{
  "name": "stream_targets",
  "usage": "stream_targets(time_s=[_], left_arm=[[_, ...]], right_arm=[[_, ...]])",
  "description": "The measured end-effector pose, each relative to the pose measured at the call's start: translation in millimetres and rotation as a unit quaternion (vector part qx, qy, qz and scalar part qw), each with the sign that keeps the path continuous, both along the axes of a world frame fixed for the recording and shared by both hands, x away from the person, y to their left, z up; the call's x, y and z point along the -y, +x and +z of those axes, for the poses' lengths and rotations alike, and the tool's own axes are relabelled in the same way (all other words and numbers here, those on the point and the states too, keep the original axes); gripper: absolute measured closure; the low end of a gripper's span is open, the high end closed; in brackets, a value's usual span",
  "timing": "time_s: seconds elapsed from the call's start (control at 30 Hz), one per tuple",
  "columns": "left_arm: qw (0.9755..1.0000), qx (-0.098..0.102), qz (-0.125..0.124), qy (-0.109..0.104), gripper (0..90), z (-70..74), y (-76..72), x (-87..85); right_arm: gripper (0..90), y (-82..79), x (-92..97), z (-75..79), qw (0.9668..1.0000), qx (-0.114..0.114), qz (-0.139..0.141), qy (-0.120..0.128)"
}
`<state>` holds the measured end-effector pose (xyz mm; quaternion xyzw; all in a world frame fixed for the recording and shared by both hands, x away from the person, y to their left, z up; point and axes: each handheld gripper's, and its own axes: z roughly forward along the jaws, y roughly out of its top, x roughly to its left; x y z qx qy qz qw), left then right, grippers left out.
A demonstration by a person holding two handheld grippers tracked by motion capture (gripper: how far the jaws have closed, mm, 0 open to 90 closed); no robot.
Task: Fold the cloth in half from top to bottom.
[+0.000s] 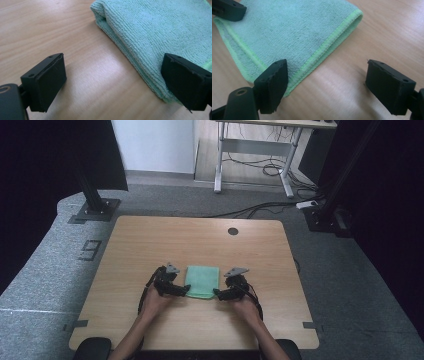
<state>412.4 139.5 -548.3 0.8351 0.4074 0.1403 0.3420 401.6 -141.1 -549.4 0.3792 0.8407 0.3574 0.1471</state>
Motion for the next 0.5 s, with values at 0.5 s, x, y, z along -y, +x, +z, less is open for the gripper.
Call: stream_targets(time_s=[0.5], left_arm=[[0.9999, -0.001, 0.014, 0.000, 5.6, -0.1, 22.9, 1.1]], right_arm=[[18.3, 26.6, -1.7, 1.1, 0.9998, -0.005, -0.020, -0.002]])
